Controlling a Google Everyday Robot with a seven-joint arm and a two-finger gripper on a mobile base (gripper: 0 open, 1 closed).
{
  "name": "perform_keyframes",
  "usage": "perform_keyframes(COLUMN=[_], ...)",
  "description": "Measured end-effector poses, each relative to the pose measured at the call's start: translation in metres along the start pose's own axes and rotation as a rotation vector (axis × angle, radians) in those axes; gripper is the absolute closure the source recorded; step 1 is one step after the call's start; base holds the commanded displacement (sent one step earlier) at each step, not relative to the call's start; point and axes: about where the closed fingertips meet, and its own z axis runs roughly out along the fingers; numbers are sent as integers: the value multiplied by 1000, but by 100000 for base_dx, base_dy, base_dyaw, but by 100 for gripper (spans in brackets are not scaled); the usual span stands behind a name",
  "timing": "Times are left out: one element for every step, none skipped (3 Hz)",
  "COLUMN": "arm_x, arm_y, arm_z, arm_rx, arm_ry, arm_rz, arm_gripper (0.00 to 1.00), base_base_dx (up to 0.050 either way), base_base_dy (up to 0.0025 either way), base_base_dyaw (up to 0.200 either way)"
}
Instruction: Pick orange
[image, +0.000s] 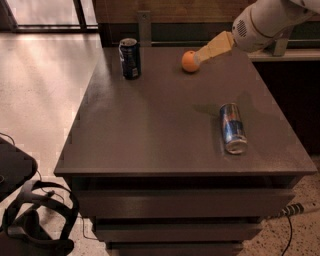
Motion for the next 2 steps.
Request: perform_keyframes(arm_x=[-13, -55], arm_y=[-2, -9], arm_z=[10, 38], arm_rx=[-6, -53], arm_ry=[-51, -203], arm_rz=[-19, -78], arm_gripper=[0, 0], base_base_dx=[0, 0], base_base_dy=[0, 0], base_base_dyaw=[0, 0])
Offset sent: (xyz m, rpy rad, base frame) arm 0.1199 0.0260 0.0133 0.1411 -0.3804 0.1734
